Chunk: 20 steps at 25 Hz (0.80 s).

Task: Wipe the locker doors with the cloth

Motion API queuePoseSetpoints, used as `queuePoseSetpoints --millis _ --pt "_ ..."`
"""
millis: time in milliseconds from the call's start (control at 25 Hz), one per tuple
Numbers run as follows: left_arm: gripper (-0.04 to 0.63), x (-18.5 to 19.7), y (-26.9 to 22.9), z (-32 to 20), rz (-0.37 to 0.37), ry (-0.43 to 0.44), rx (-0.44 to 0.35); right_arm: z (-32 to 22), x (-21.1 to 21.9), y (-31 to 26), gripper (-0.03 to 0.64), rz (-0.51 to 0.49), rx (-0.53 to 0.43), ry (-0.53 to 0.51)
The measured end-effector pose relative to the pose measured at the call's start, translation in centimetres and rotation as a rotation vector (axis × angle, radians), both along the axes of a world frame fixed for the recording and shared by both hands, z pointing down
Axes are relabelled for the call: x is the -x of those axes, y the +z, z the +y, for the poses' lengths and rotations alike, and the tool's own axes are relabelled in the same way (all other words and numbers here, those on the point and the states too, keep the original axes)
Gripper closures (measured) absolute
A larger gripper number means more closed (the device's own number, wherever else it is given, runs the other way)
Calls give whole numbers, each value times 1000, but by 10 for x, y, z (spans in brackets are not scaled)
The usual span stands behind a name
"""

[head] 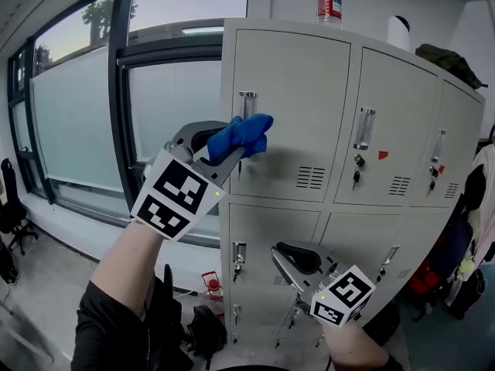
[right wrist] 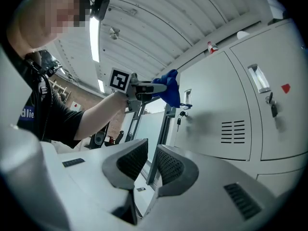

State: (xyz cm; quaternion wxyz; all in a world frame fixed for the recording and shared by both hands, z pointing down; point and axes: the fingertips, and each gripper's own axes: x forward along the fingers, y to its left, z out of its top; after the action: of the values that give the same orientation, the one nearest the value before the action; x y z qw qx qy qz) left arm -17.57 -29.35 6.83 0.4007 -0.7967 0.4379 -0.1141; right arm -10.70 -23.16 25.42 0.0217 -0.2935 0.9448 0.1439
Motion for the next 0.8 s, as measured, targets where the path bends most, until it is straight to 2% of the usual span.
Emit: queuePoseSetpoints --millis 240,440,600,800 --pt "474 -12 -41 -19 -85 -118 -130 -14 -19 -2 566 11 -16 -26" --pt "474 -9 -75 -36 -107 -192 -196 -23 -33 -1 566 18 -32 -45" --pt "476 -1 -98 -45 -117 -276 -282 -27 -40 5 565 27 -25 -61" --pt "474 -2 -121 -50 -177 -359 -376 -34 -45 6 565 32 -21 -62"
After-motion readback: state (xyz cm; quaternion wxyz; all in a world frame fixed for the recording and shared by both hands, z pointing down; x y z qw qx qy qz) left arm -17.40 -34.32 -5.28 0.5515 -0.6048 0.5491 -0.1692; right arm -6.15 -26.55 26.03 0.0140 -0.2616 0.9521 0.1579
